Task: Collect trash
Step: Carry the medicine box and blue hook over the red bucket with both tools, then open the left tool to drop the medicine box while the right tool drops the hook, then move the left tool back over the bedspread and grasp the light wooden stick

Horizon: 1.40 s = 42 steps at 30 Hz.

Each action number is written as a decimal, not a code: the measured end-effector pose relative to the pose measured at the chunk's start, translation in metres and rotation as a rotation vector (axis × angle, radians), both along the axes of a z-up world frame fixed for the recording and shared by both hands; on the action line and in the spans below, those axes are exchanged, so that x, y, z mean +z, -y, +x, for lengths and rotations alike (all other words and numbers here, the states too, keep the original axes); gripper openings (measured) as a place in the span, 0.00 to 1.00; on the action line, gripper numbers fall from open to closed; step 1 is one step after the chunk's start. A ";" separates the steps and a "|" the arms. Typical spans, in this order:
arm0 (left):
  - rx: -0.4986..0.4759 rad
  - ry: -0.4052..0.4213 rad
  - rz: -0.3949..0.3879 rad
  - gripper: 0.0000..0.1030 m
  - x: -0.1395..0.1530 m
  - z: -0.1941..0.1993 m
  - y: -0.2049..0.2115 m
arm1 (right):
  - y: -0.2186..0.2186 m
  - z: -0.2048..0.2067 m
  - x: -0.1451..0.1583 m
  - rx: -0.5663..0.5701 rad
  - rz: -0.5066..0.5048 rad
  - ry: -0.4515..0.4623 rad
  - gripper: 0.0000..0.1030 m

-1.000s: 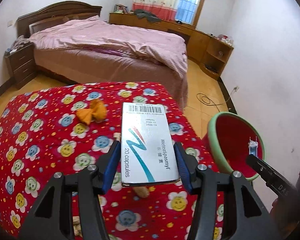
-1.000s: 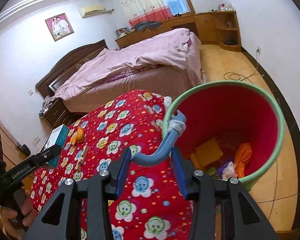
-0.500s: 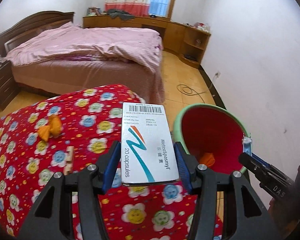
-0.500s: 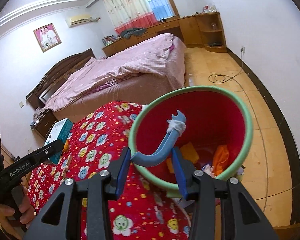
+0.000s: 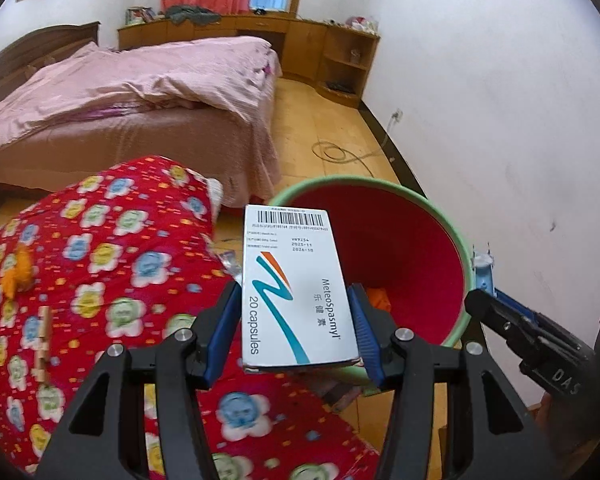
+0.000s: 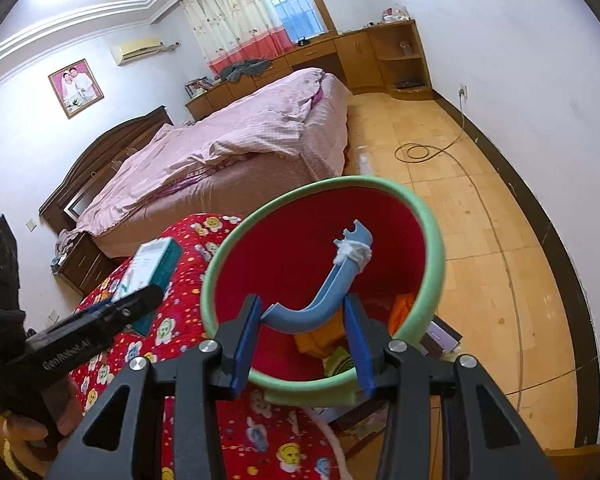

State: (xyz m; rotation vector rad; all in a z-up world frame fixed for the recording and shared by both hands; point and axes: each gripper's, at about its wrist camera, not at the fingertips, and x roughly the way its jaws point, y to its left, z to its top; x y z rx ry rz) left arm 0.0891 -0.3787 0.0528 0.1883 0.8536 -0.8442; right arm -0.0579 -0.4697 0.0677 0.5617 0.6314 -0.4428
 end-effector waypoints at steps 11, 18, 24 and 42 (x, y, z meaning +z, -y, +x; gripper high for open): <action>-0.063 -0.082 0.038 0.53 -0.029 -0.004 0.037 | 0.029 -0.012 -0.011 -0.041 0.032 0.007 0.44; -0.033 -0.090 0.035 0.54 -0.029 0.000 0.028 | 0.032 -0.010 -0.016 -0.035 0.040 0.003 0.44; 0.016 -0.099 0.037 0.54 -0.029 0.005 0.010 | 0.030 0.000 -0.020 -0.014 0.039 -0.003 0.44; 0.139 -0.078 0.015 0.53 -0.018 0.016 -0.049 | 0.020 0.028 -0.027 0.016 0.061 -0.037 0.57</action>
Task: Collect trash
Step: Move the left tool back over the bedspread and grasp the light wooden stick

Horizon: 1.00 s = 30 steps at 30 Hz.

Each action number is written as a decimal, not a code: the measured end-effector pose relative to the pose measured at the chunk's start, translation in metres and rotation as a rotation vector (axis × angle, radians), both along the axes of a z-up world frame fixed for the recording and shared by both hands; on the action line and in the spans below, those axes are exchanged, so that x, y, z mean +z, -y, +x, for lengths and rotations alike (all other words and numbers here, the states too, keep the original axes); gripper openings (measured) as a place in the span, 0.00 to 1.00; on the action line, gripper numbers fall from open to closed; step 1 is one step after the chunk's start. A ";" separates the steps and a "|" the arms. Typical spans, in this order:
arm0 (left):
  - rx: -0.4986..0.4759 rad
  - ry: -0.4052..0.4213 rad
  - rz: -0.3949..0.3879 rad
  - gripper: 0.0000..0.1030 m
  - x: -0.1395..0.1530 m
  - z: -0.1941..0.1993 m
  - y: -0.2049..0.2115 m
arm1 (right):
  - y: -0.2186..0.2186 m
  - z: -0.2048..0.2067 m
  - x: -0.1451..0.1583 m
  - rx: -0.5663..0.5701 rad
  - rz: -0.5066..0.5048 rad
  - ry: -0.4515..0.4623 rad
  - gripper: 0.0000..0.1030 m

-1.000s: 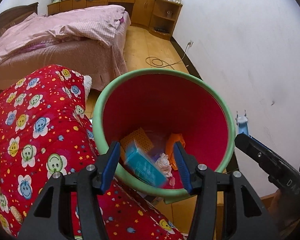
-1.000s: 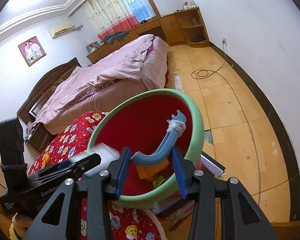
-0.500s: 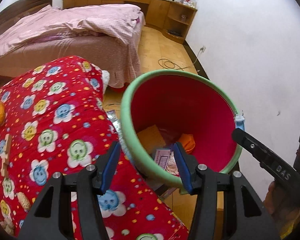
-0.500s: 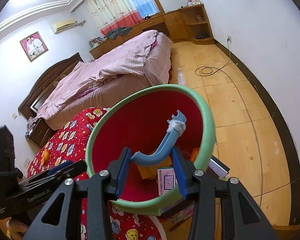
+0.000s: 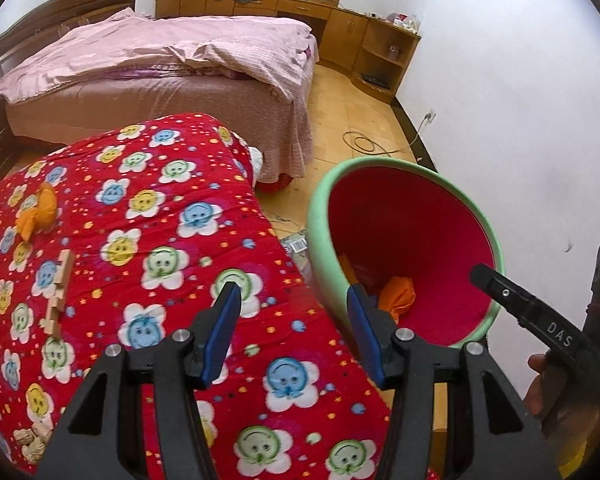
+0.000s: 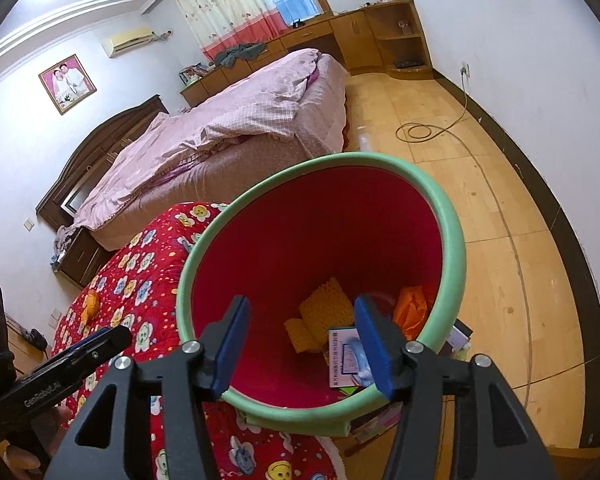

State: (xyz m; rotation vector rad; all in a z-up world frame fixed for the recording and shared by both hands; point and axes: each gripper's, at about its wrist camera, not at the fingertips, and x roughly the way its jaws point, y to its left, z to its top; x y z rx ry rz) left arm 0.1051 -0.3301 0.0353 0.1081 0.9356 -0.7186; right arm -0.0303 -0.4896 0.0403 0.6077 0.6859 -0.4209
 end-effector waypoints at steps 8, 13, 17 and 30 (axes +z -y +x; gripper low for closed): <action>0.050 0.020 -0.001 0.54 0.005 0.007 -0.027 | -0.018 0.002 0.009 0.016 0.005 0.022 0.57; 0.084 0.030 0.006 0.54 0.005 0.013 -0.044 | -0.030 0.006 0.012 0.028 0.007 0.029 0.59; 0.114 0.029 0.006 0.54 0.004 0.020 -0.059 | -0.038 0.008 0.013 0.033 0.008 0.027 0.61; 0.179 0.062 0.044 0.53 0.001 0.044 -0.093 | -0.055 0.007 0.014 0.015 0.017 0.011 0.66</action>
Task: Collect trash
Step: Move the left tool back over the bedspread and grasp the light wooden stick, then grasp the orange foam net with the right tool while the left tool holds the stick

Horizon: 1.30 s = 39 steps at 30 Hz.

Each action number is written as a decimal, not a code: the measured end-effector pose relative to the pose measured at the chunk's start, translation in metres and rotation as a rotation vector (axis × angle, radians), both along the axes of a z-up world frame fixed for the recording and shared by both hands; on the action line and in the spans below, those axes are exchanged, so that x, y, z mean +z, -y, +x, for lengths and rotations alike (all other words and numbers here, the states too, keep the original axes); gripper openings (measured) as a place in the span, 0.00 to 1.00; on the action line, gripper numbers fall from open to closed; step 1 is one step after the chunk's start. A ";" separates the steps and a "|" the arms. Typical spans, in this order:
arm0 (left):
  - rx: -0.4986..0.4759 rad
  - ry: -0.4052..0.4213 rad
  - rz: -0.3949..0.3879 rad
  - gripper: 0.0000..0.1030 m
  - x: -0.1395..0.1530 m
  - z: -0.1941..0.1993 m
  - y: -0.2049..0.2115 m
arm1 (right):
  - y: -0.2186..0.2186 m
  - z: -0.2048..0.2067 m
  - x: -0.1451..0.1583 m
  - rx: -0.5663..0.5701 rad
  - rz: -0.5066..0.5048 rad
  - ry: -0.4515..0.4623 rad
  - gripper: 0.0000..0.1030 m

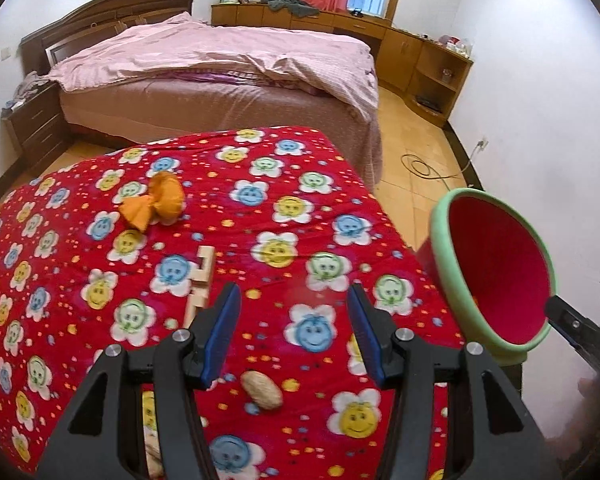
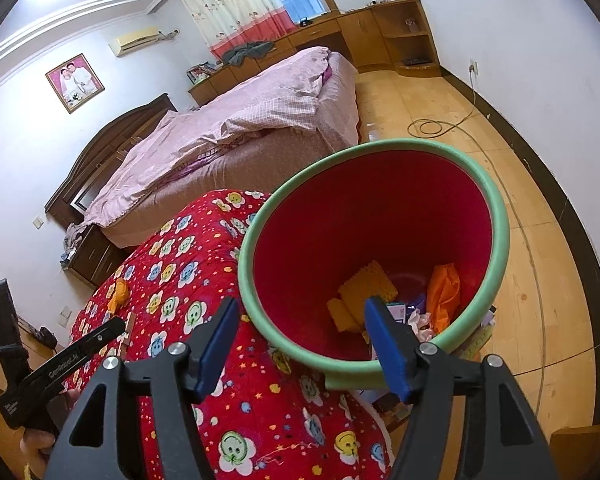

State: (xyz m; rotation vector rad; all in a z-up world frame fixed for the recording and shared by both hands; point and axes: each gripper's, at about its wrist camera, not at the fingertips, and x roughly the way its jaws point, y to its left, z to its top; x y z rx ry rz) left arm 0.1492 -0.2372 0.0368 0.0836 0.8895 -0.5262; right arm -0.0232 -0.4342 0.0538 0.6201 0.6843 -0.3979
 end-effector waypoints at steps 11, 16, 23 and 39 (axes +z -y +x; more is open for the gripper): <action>0.095 -0.015 0.075 0.53 -0.030 0.027 -0.029 | -0.017 0.014 -0.005 0.029 -0.013 -0.036 0.66; 0.101 -0.035 0.114 0.53 -0.046 0.036 -0.031 | -0.020 0.022 -0.013 0.046 0.002 -0.050 0.66; 0.086 -0.001 0.141 0.26 -0.052 0.044 -0.027 | -0.021 0.027 -0.018 0.056 0.013 -0.063 0.66; 0.098 0.013 0.074 0.10 -0.028 0.039 -0.055 | -0.041 0.045 -0.010 0.127 -0.012 -0.046 0.66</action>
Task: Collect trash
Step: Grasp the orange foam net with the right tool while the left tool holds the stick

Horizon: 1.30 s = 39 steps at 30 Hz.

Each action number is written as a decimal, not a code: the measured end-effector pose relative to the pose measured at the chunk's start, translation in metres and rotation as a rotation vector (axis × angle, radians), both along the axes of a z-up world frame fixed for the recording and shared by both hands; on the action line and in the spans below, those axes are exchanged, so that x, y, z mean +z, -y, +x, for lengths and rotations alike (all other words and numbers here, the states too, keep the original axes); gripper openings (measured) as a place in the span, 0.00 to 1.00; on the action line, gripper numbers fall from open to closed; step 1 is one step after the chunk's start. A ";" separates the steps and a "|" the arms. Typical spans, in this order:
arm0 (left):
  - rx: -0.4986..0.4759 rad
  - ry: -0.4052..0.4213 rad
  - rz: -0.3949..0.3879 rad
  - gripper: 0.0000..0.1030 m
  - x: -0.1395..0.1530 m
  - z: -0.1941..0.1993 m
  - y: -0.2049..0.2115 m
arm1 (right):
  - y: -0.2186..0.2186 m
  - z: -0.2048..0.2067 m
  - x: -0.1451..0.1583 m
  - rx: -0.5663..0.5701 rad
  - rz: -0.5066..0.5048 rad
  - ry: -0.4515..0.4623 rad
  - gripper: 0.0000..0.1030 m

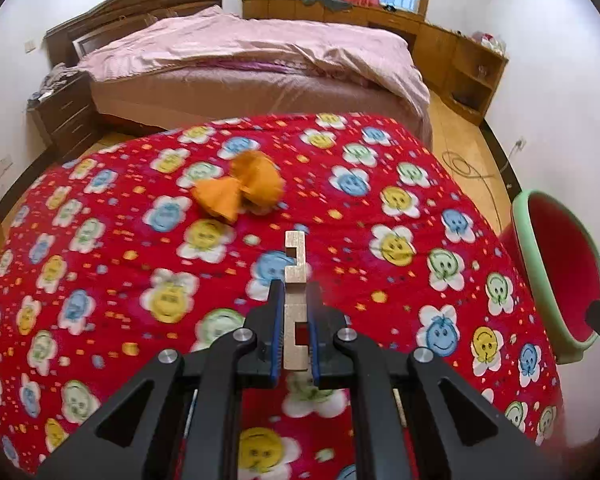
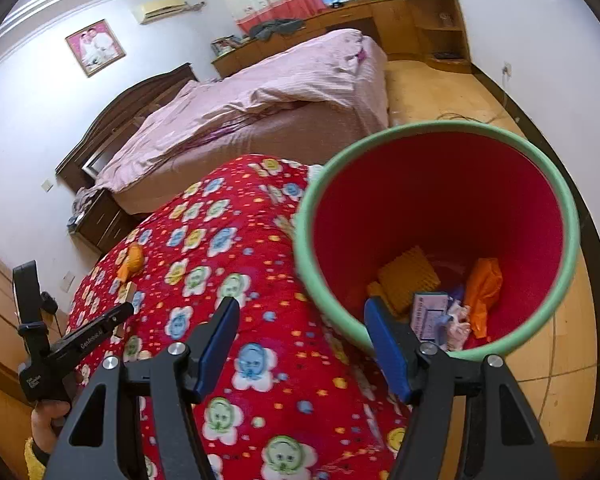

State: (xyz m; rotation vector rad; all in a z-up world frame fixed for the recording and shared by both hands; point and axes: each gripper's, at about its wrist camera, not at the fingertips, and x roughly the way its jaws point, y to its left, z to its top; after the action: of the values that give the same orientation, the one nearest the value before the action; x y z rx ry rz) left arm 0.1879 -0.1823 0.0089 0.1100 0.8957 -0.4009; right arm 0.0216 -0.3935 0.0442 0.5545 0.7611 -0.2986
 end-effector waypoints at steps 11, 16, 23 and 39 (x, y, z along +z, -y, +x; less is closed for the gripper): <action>0.145 0.039 0.010 0.10 0.021 0.022 -0.065 | -0.040 0.041 0.014 0.119 -0.018 0.009 0.66; 0.217 0.055 0.017 0.10 0.025 0.038 -0.094 | -0.063 0.066 0.021 0.177 -0.034 0.015 0.66; 0.310 0.058 0.014 0.10 0.016 0.060 -0.129 | -0.103 0.109 0.027 0.270 -0.064 0.013 0.66; 0.491 0.033 -0.016 0.10 -0.026 0.086 -0.189 | -0.163 0.212 -0.019 0.361 -0.065 -0.069 0.66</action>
State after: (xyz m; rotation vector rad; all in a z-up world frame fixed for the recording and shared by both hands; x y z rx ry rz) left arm 0.2742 0.0068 -0.0173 -0.1179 0.8540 0.0513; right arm 0.2336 -0.2308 0.0248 0.3384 0.8989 -0.0082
